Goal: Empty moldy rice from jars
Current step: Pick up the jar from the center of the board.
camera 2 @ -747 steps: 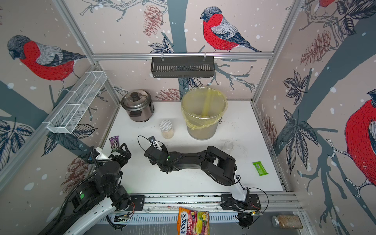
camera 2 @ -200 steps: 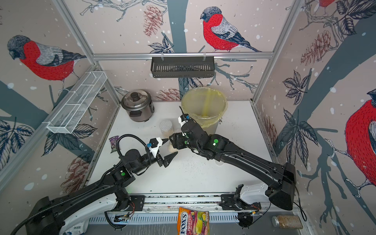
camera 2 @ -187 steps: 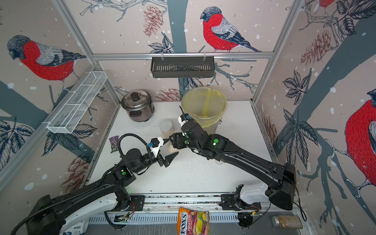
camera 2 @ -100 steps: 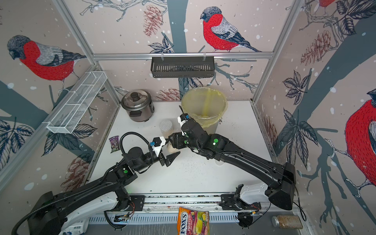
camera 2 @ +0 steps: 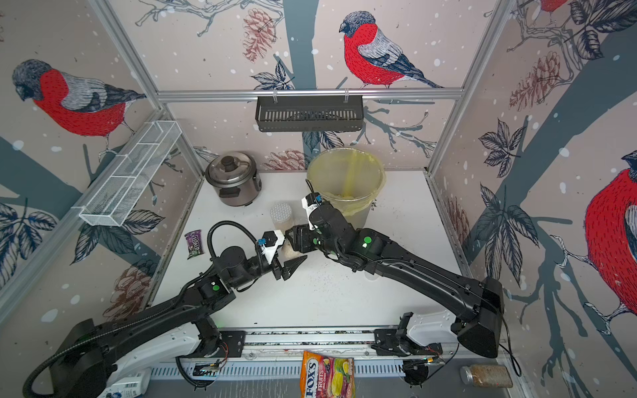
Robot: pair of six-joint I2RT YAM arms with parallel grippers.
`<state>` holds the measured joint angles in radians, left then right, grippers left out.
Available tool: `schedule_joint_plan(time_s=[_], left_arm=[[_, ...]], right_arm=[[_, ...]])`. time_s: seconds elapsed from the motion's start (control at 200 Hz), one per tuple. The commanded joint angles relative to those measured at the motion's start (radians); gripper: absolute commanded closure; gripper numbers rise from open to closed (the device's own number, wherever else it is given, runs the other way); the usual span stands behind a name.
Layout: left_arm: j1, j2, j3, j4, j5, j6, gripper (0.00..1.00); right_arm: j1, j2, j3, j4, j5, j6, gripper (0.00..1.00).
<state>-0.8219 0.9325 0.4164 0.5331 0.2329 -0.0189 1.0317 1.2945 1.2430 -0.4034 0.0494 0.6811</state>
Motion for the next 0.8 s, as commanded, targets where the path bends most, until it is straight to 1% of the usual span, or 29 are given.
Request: schedule_joint_plan(time_s=[0.0, 0.22, 0.27, 0.35, 0.43, 0.575, 0.61, 0.675, 0.79], left_arm=[[-0.002, 0.008, 0.011, 0.028, -0.005, 0.016, 0.26], [-0.002, 0.033, 0.024, 0.023, 0.004, 0.019, 0.42], [-0.001, 0.036, 0.028, 0.022, 0.002, 0.019, 0.44], [-0.002, 0.038, 0.030, 0.019, -0.007, 0.020, 0.47], [-0.002, 0.036, 0.027, 0.016, -0.022, 0.025, 0.51], [-0.002, 0.028, 0.019, 0.017, -0.045, 0.036, 0.55], [-0.002, 0.024, 0.019, 0.016, -0.047, 0.039, 0.56], [-0.002, 0.015, 0.018, 0.014, -0.050, 0.049, 0.56], [-0.004, -0.013, 0.026, -0.005, -0.059, 0.062, 0.58]], right_arm=[[0.001, -0.015, -0.005, 0.050, -0.002, 0.008, 0.47], [0.001, -0.025, -0.015, 0.057, -0.002, 0.011, 0.47], [0.001, -0.026, -0.021, 0.061, -0.003, 0.012, 0.46], [0.001, -0.028, -0.022, 0.061, -0.002, 0.018, 0.40], [-0.001, -0.034, -0.019, 0.057, 0.007, 0.018, 0.38], [-0.011, -0.037, -0.021, 0.057, 0.015, 0.033, 0.22], [-0.013, -0.062, -0.020, 0.053, 0.017, 0.037, 0.17], [-0.017, -0.067, -0.016, 0.039, 0.035, 0.046, 0.01], [-0.031, -0.078, -0.012, 0.022, 0.056, 0.054, 0.00]])
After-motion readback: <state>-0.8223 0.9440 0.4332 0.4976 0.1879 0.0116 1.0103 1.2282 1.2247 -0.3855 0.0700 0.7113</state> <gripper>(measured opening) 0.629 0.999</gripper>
